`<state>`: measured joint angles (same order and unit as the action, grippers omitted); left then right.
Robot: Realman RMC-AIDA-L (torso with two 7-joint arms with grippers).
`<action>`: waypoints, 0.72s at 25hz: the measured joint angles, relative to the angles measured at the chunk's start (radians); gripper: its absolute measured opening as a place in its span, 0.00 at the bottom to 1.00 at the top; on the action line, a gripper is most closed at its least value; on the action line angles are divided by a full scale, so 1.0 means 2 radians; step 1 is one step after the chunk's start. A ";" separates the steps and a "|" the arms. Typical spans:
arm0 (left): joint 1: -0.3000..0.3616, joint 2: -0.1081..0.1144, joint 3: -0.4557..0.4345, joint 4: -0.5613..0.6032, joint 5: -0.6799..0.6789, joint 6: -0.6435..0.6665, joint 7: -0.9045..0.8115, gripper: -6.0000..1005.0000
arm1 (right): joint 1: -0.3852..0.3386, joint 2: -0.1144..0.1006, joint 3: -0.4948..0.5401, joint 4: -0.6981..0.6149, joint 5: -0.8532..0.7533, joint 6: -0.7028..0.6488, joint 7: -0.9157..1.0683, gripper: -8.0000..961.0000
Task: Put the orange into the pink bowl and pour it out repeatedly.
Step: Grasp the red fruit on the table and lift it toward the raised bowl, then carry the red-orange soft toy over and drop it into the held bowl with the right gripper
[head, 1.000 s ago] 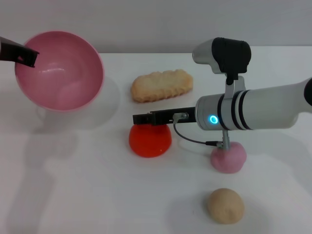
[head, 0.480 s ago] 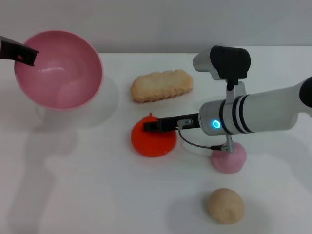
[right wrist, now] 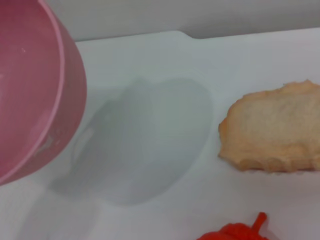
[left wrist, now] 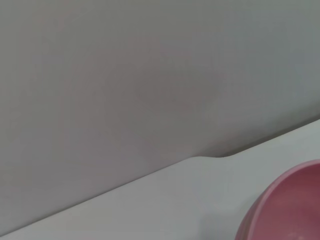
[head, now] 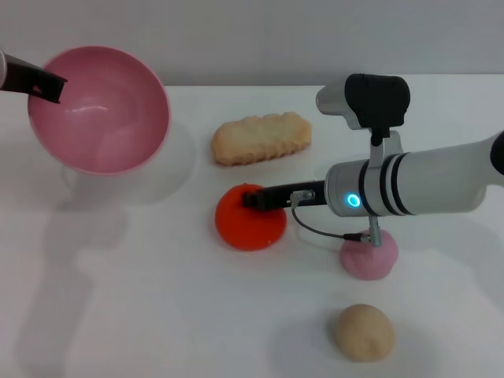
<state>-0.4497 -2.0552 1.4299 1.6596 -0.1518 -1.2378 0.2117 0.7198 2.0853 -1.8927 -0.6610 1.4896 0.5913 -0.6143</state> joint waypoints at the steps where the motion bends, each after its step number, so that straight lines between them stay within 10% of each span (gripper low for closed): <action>1: 0.000 0.000 0.000 0.000 0.000 0.000 0.000 0.05 | -0.003 0.000 0.001 -0.004 0.000 0.000 -0.003 0.24; 9: 0.000 -0.001 0.003 -0.004 -0.003 0.000 0.000 0.05 | -0.072 -0.009 0.022 -0.116 -0.024 0.014 0.001 0.15; 18: -0.007 -0.002 0.014 -0.026 -0.016 0.003 0.000 0.05 | -0.191 -0.007 0.101 -0.373 -0.260 0.073 0.128 0.08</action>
<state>-0.4634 -2.0590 1.4577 1.6070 -0.1835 -1.2324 0.2116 0.3374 2.0716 -1.6900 -1.4069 0.9687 0.7364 -0.3585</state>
